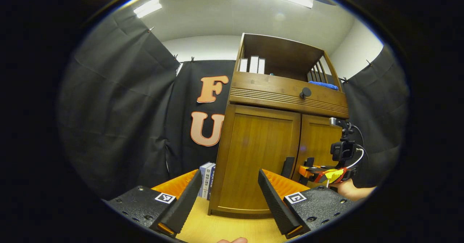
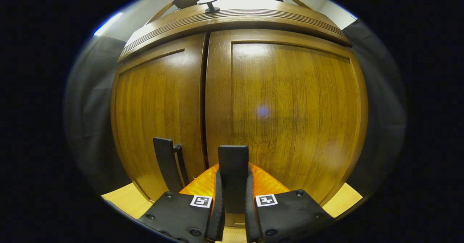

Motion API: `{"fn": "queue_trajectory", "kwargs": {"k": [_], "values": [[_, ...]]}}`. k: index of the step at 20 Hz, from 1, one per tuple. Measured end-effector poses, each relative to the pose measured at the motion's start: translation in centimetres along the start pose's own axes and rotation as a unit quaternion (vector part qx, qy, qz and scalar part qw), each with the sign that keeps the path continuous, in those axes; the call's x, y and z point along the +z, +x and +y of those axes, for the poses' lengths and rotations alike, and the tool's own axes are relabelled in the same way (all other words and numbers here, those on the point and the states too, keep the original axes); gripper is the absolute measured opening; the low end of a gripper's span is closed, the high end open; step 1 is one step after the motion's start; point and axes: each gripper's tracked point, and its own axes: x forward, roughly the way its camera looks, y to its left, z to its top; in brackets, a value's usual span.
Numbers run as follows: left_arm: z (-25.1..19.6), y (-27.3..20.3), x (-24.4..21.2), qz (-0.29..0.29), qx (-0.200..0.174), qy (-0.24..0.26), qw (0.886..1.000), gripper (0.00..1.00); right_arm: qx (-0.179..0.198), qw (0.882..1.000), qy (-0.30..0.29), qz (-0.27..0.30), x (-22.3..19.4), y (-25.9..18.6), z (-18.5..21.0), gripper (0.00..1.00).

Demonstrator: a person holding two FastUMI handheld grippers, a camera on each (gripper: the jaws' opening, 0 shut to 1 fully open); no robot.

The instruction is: Open the right door of the double-door shoe cabinet with the right hand, and open the left door with the left hand.

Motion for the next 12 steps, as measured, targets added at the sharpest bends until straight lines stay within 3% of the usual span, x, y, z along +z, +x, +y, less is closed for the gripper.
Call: {"fn": "queue_trajectory", "kwargs": {"k": [1, 2, 4, 5, 10, 12], "values": [[0.1, -0.2, 0.2, -0.001, 0.001, 0.001, 1.000, 0.91, 0.002, 1.000, 0.001, 0.002, -0.1, -0.1, 0.1, 0.30], [0.2, -0.3, 0.3, -0.002, 0.002, 0.002, 1.000, 0.94, 0.003, 1.000, -0.003, 0.002, -0.1, -0.2, 0.1, 0.34], [0.3, -0.7, 0.4, -0.003, 0.007, 0.007, 1.000, 0.94, 0.007, 1.000, -0.010, 0.003, 0.0, -0.6, 0.1, 0.30], [0.5, -0.6, 0.3, 0.000, 0.009, 0.010, 1.000, 0.94, 0.008, 1.000, -0.010, 0.004, -0.1, -0.8, 0.0, 0.34], [0.3, -0.9, -0.1, 0.004, 0.005, 0.005, 1.000, 0.91, 0.019, 1.000, -0.017, 0.000, 0.0, -3.4, -0.1, 0.34], [0.2, -0.8, -0.2, 0.006, 0.001, 0.003, 1.000, 0.94, 0.026, 0.999, -0.019, 0.001, -0.2, -4.9, -0.3, 0.34]]}}
